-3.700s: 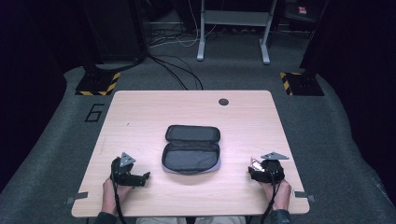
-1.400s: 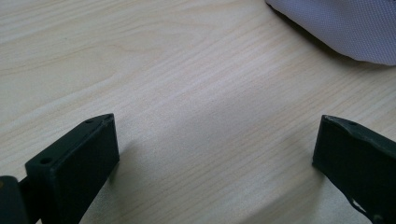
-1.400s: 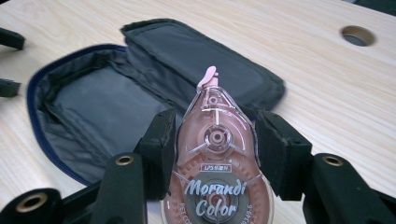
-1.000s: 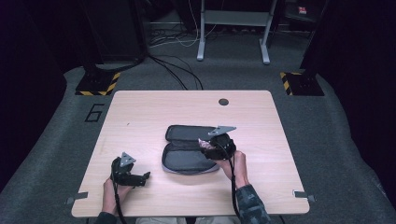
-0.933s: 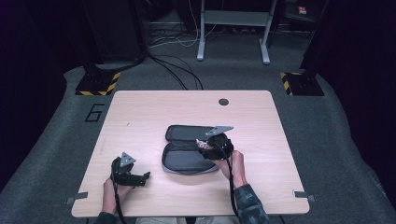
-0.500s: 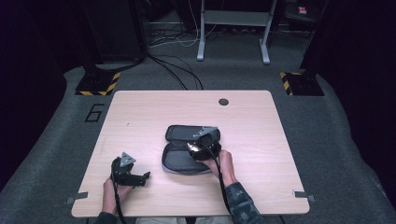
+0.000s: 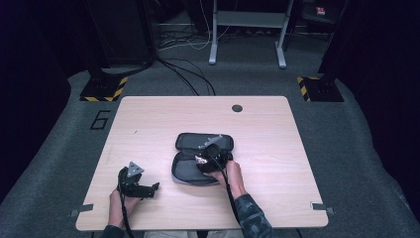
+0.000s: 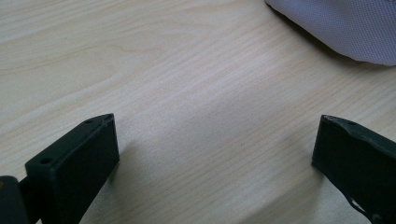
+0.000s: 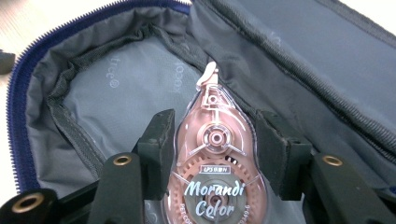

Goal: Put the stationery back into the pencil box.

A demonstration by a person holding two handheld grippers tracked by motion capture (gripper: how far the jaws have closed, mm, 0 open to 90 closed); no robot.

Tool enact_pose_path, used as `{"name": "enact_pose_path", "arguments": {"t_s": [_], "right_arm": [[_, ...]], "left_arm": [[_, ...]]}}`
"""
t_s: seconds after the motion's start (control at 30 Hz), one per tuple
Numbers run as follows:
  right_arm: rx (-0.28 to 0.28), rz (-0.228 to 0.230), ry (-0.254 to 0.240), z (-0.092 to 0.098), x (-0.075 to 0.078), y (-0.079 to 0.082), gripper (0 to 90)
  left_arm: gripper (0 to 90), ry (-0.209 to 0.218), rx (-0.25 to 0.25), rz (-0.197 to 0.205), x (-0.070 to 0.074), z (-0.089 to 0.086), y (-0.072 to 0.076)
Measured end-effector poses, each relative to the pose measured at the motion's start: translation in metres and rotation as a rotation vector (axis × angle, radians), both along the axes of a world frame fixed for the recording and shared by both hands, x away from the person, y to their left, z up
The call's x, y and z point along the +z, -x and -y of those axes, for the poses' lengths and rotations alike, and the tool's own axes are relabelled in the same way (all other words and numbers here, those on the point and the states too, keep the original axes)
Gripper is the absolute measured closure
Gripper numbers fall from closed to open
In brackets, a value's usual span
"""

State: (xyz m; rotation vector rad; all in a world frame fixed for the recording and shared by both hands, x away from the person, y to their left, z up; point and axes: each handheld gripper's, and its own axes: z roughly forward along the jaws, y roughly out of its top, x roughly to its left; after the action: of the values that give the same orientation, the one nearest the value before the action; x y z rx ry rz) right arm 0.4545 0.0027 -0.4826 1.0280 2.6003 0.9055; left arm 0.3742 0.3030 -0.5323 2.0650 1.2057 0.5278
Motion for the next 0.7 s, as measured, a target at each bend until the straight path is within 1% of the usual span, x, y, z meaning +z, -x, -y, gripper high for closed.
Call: {"name": "enact_pose_path", "arguments": {"t_s": [0.07,0.13,0.17,0.2,0.23,0.27,0.33,0.37,0.4,0.43,0.47,0.5,0.53,0.57,0.6,0.63,0.7], "right_arm": [[0.0,-0.005,-0.003,0.001,-0.001,-0.001,38.2],[-0.011,-0.011,-0.01,0.002,0.0,0.0,32.8],[-0.011,-0.011,-0.01,0.002,0.0,0.0,32.8],[-0.016,-0.018,-0.023,0.005,0.002,0.001,27.6],[-0.016,-0.018,-0.023,0.005,0.002,0.001,27.6],[-0.018,-0.009,-0.044,0.01,0.005,0.004,23.7],[-0.024,0.001,-0.073,0.017,0.01,0.008,19.3],[-0.019,0.016,-0.08,0.022,0.013,0.009,17.1],[-0.019,0.016,-0.08,0.022,0.013,0.009,17.1],[-0.021,0.035,-0.1,0.031,0.02,0.013,14.4],[-0.036,0.037,-0.113,0.036,0.023,0.016,14.2],[-0.036,0.037,-0.113,0.036,0.023,0.016,14.2],[-0.044,0.063,-0.129,0.047,0.028,0.021,12.3],[-0.044,0.063,-0.129,0.047,0.028,0.021,12.3],[-0.062,0.084,-0.138,0.058,0.033,0.027,10.5],[-0.07,0.094,-0.142,0.064,0.035,0.03,9.8],[-0.095,0.134,-0.141,0.076,0.037,0.037,8.8]], "left_arm": [[0.2,0.0,0.0,0.0,0.0,0.0,0.0],[0.2,0.0,-0.001,0.0,0.0,0.0,0.0],[0.2,0.0,-0.001,0.0,0.0,0.0,0.0],[0.2,0.001,0.0,0.0,0.0,0.0,0.0],[0.2,0.001,0.0,0.0,0.0,0.0,0.0],[0.2,0.0,-0.001,0.0,0.0,0.0,0.0],[0.2,0.0,-0.001,0.0,0.0,0.0,0.0],[0.2,0.0,-0.001,0.0,0.0,0.0,0.0],[0.2,0.0,-0.001,0.0,0.0,0.0,0.0],[0.2,0.0,0.0,0.0,0.0,0.0,0.0],[0.2,-0.001,-0.001,0.0,0.0,0.0,0.0],[0.3,-0.001,-0.001,0.0,0.0,0.0,0.0],[0.3,-0.001,-0.001,0.0,0.0,0.0,0.0],[0.3,-0.001,-0.001,0.0,0.0,0.0,0.0],[0.3,0.0,-0.001,0.0,0.0,0.0,0.0],[0.3,0.0,-0.001,0.001,0.0,0.0,0.0],[0.3,-0.001,-0.002,0.0,0.0,0.0,0.0]]}}
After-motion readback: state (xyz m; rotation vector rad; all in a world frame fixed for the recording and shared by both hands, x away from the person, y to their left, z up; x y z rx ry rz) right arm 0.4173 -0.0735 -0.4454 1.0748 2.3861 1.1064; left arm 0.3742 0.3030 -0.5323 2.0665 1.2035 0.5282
